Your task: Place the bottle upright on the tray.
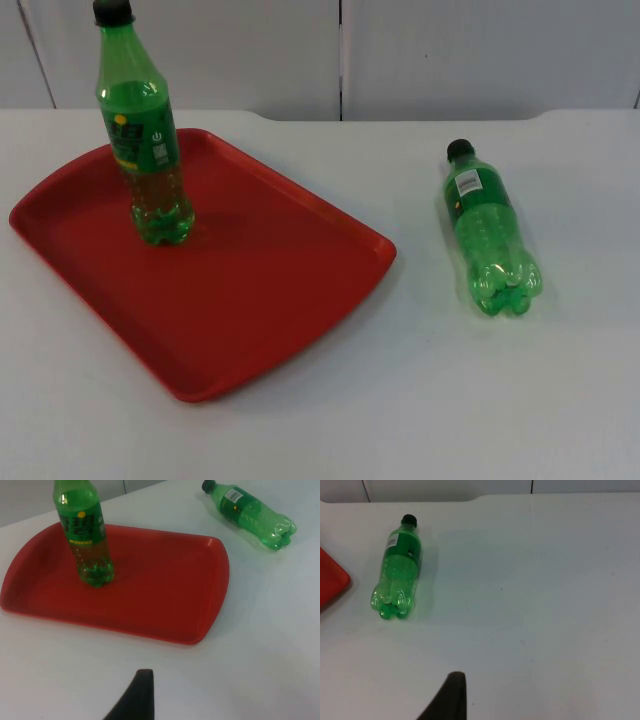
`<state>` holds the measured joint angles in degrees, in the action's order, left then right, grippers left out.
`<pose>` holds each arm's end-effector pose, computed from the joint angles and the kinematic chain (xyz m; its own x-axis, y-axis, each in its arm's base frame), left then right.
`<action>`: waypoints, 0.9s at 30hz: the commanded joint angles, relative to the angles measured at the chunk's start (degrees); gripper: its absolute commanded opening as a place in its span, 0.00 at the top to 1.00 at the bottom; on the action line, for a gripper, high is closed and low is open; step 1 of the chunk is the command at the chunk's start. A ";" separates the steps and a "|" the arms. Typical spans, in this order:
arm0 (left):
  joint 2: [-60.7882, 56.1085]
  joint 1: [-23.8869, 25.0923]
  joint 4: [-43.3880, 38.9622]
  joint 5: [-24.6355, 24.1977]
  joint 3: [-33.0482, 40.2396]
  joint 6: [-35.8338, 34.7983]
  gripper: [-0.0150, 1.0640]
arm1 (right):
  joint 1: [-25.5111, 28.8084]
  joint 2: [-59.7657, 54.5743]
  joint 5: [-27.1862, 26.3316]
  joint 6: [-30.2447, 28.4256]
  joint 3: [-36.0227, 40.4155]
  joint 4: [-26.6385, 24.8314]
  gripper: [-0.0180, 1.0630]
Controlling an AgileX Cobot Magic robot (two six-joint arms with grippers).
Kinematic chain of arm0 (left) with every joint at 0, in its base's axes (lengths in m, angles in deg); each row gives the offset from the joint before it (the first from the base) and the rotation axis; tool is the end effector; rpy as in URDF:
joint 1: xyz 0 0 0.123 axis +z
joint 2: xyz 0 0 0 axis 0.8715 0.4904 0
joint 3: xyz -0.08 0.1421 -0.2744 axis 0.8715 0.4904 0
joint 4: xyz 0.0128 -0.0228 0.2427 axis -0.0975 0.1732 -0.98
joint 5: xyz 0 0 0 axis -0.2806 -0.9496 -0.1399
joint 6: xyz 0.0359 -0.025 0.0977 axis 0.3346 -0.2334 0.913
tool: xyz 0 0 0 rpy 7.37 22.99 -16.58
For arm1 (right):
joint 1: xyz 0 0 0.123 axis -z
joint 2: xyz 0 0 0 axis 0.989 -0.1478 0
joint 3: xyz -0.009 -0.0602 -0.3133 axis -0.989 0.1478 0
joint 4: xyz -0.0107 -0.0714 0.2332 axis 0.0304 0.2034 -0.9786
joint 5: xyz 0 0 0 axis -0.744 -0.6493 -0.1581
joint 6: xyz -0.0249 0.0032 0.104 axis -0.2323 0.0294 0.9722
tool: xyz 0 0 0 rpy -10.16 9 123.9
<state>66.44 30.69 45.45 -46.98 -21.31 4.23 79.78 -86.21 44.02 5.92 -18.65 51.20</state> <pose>-0.0283 0.0149 0.2649 -0.4030 0.2453 -0.8817 0.5120 0.8590 0.0050 -0.0337 -0.0026 0.2694 -0.4606 -0.0165 -0.8875 -0.0179 0.9998 -0.0093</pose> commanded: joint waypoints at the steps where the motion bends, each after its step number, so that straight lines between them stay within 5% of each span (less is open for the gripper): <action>1: -0.22 -0.38 -0.11 0.01 0.30 0.04 0.01 | -0.17 0.25 0.08 0.14 0.10 -0.14 0.01; 27: -0.22 -0.38 -0.11 0.01 0.30 0.04 0.01 | -0.17 -6.04 -2.70 0.14 -2.80 -0.04 0.01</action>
<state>66.44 30.69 45.45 -46.98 -21.31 4.23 79.78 -90.90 42.92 6.00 -20.59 51.20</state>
